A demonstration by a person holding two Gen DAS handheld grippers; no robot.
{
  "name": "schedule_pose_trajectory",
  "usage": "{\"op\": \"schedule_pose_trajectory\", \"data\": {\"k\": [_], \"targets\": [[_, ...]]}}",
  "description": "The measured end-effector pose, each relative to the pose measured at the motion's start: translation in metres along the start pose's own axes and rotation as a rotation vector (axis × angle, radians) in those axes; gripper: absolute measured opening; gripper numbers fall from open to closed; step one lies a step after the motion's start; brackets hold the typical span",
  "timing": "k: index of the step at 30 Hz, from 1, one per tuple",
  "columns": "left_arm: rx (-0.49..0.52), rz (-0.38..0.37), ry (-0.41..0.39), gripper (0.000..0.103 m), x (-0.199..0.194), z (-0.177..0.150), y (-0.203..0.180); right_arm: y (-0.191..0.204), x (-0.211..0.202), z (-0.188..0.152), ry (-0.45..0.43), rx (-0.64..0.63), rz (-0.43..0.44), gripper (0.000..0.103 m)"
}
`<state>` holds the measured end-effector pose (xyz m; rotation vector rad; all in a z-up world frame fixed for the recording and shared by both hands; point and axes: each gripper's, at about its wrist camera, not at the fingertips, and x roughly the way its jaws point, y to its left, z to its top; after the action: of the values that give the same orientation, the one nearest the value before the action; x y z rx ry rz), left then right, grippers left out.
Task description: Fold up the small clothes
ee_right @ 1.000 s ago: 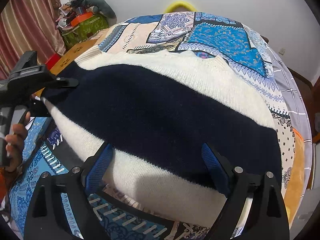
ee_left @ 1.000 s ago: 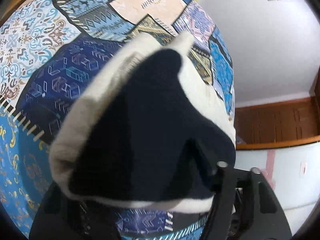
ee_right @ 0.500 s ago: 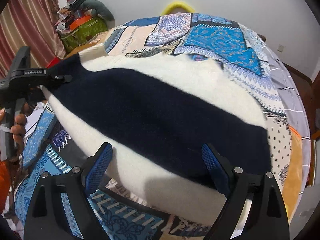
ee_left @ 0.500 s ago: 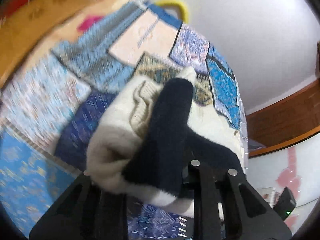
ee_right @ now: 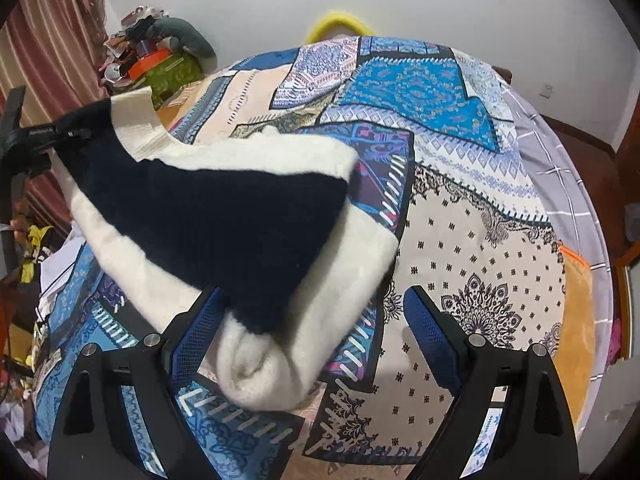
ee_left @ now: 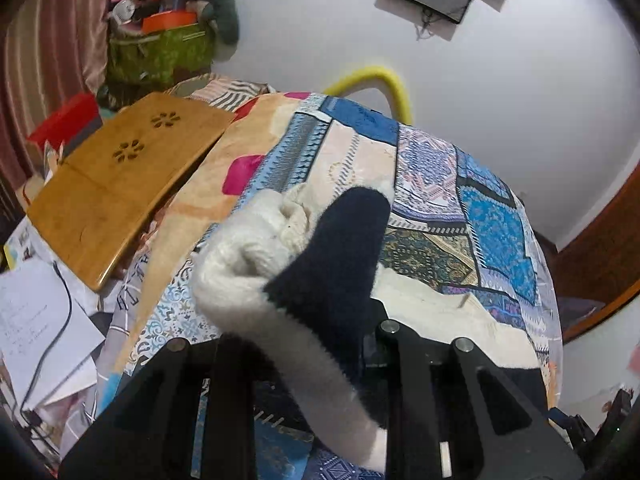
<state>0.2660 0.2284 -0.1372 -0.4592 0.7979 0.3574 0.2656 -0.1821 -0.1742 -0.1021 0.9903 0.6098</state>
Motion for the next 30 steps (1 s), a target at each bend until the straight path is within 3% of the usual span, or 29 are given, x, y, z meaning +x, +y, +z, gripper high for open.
{"op": "schedule_pose_trajectory", "data": {"k": [4,14,22,30], "targets": [[0.062,-0.022,-0.021,0.024,-0.008,0.002,-0.03,-0.001,0.005,-0.003,0.012,0.011,0.012,0.089],[0.232,-0.199,-0.046,0.023,-0.031,-0.001,-0.156,0.0,0.013,-0.005,0.043,0.003,0.033,0.089],[0.352,-0.278,0.039,0.023,-0.018,-0.043,-0.238,0.006,0.028,-0.009,0.08,0.008,0.074,0.089],[0.425,-0.33,0.139,0.024,-0.005,-0.075,-0.254,-0.006,0.012,0.021,-0.015,0.027,0.116,0.089]]}}
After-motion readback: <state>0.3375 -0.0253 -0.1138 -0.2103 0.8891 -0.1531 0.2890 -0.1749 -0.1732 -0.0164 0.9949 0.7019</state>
